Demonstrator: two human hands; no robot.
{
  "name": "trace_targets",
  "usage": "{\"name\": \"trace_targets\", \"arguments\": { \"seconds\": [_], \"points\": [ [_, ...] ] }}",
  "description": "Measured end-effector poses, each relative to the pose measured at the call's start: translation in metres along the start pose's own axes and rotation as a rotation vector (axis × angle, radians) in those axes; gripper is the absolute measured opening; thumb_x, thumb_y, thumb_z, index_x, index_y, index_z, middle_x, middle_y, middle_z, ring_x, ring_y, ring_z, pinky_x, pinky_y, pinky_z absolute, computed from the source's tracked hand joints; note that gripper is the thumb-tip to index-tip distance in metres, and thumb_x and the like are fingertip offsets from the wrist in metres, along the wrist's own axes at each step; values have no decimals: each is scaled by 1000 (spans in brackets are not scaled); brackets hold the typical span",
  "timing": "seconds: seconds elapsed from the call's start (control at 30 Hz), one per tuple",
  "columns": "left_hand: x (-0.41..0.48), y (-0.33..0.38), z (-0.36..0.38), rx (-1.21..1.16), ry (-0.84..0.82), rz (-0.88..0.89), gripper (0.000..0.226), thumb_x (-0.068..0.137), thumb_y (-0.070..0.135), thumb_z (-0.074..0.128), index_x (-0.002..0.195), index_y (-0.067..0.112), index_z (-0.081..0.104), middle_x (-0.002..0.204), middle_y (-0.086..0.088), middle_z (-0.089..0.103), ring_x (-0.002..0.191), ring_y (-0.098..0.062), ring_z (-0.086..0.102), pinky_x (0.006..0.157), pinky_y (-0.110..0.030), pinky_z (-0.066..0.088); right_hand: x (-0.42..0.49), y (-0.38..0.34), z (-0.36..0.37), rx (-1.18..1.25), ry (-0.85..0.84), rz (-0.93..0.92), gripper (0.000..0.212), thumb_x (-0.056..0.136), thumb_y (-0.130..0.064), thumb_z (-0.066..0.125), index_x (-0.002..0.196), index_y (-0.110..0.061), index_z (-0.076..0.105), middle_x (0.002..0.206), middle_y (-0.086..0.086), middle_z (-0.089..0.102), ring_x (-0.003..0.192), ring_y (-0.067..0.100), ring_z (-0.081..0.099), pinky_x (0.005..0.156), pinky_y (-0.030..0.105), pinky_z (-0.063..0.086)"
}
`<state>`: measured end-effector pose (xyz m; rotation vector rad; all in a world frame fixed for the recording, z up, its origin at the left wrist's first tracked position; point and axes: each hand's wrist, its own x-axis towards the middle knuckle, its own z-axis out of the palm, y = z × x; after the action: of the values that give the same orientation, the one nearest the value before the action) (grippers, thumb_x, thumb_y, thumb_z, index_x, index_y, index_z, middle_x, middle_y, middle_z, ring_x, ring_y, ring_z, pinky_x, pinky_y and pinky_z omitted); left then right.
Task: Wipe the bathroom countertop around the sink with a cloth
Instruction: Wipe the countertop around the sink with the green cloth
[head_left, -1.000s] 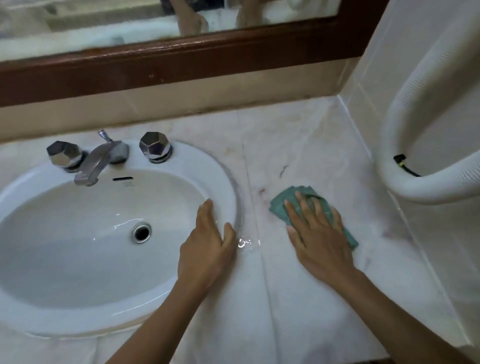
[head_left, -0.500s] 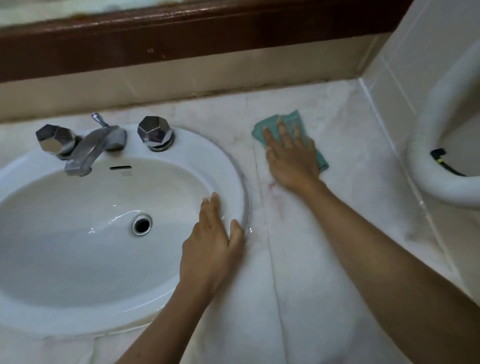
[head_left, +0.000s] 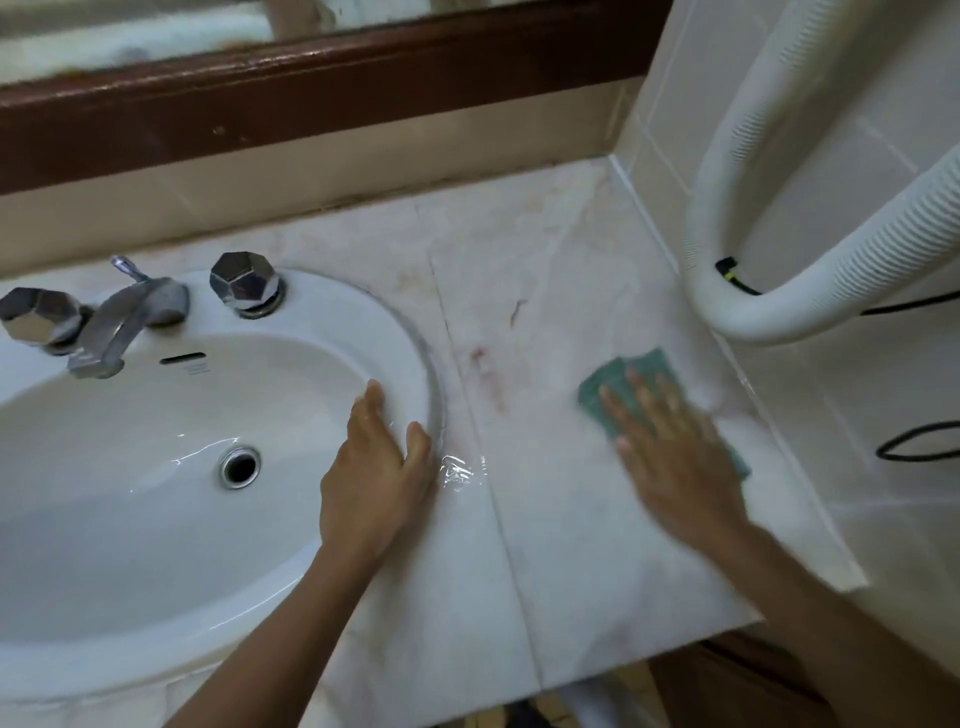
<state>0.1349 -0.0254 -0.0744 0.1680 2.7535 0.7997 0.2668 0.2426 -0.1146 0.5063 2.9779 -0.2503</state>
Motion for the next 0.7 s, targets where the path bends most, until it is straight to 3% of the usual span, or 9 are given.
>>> {"name": "trace_targets", "arguments": {
  "seconds": [0.13, 0.23, 0.3, 0.43, 0.53, 0.63, 0.7],
  "points": [
    [2, -3, 4, 10, 23, 7, 63, 93, 46, 35, 150, 25, 16, 150, 4, 38, 117, -27, 54, 88, -40, 40, 98, 42, -14, -2, 8, 173, 66, 90, -51, 5, 152, -31, 14, 162, 2, 10, 146, 29, 15, 114, 51, 21],
    [3, -6, 6, 20, 28, 35, 64, 94, 45, 34, 150, 24, 15, 152, 3, 34, 119, -27, 53, 88, -39, 39, 144, 12, -12, 13, 56, 323, 57, 99, -44, 14, 153, -29, 10, 162, 5, 4, 147, 31, 7, 117, 48, 10],
    [5, -8, 7, 20, 33, 39, 62, 94, 44, 35, 150, 24, 16, 152, 3, 34, 119, -27, 52, 87, -39, 37, 150, -28, -11, 51, 78, 367, 54, 100, -38, 19, 153, -28, 11, 162, 6, 6, 147, 31, 5, 115, 51, 10],
    [3, -6, 4, 0, 33, 5, 61, 93, 44, 38, 148, 26, 18, 148, -1, 41, 119, -32, 52, 91, -42, 37, 87, -124, 7, 141, 92, 171, 59, 93, -37, 23, 151, -28, 24, 160, 5, 20, 147, 31, 12, 112, 53, 19],
    [-2, -4, 0, -35, 29, 19, 60, 92, 45, 39, 147, 29, 19, 148, 0, 43, 119, -31, 52, 91, -41, 37, -4, -174, 22, 147, 65, -22, 60, 93, -38, 27, 152, -27, 20, 161, 3, 14, 148, 28, 5, 115, 51, 15],
    [-4, -6, -3, -70, 22, 25, 60, 92, 46, 39, 146, 31, 19, 148, 1, 43, 120, -31, 53, 91, -42, 37, -65, -139, 25, 82, 21, -163, 59, 94, -36, 31, 152, -33, 18, 161, -3, 11, 149, 22, 5, 117, 46, 14],
    [-6, -7, -3, -80, 23, 17, 61, 91, 46, 41, 146, 31, 19, 150, 4, 42, 120, -31, 53, 88, -41, 35, -83, -91, 23, 47, 26, -98, 60, 95, -37, 29, 152, -38, 10, 162, -6, 8, 149, 19, 4, 115, 44, 15]
  ]
}}
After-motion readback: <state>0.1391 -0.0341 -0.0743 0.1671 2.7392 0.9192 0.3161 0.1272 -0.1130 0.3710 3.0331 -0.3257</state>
